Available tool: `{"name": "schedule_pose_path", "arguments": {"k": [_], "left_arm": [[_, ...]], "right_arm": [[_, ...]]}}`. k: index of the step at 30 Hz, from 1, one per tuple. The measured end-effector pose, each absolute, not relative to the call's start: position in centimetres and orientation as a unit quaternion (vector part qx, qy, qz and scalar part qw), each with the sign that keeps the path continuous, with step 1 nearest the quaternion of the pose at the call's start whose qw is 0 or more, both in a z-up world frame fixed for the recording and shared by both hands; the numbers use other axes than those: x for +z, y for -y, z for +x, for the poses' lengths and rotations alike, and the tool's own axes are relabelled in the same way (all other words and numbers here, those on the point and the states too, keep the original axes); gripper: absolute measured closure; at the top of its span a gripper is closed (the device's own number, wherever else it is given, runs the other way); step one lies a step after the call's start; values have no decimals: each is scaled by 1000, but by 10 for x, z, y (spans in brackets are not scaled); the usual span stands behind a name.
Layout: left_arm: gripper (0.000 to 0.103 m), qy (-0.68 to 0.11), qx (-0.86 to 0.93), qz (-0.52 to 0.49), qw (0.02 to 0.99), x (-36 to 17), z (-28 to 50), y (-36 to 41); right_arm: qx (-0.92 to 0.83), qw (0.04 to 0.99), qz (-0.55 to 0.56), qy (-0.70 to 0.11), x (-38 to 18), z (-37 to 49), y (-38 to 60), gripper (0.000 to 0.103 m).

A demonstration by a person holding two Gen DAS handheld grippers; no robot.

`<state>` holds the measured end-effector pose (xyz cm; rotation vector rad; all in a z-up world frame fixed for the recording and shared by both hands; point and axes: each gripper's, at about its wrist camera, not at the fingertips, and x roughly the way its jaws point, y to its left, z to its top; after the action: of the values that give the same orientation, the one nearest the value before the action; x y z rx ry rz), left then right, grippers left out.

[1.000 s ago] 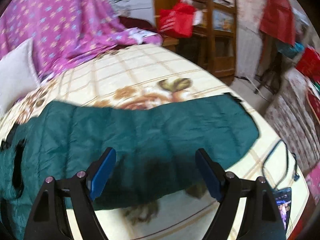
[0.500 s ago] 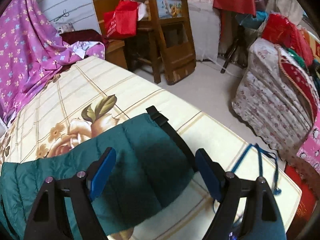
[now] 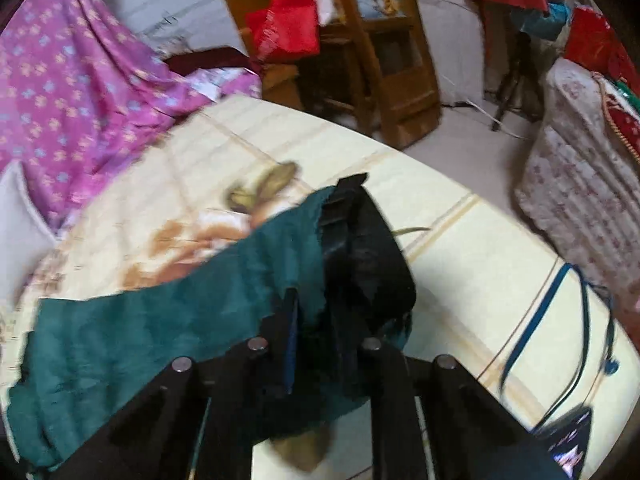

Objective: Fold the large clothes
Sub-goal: 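Grasp the other side edge with the right tool and lift it, then fold the held side over the jacket middle with the right tool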

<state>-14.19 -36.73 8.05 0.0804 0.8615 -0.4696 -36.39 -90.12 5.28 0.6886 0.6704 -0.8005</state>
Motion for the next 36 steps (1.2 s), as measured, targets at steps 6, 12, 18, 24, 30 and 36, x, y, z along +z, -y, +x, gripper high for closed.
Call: {"name": "schedule_pose_path", "arguments": {"k": [6,12,18,24,30,36], "left_arm": [[88,-407,-224,25,885,92,-144,350],[88,-399,-223,13,890,101,-144,330],[88,-401,-220,-3,889,100,-140,312],[88,-411,-217,-24,885,93,-131,298],[88,-409,-226,-36,883,92,-127,289],[88,-406,-229,-43,884,89,-121,278]], "right_arm": [[-300,866,315,-245,115,-354,848,93],[-239,897,292,-233,156,-332,801,93],[-168,903,311,-245,159,-309,770,93],[-109,909,301,-265,159,-279,734,93],[-60,909,298,-285,154,-244,695,93],[-20,906,273,-323,139,-198,641,93]]}}
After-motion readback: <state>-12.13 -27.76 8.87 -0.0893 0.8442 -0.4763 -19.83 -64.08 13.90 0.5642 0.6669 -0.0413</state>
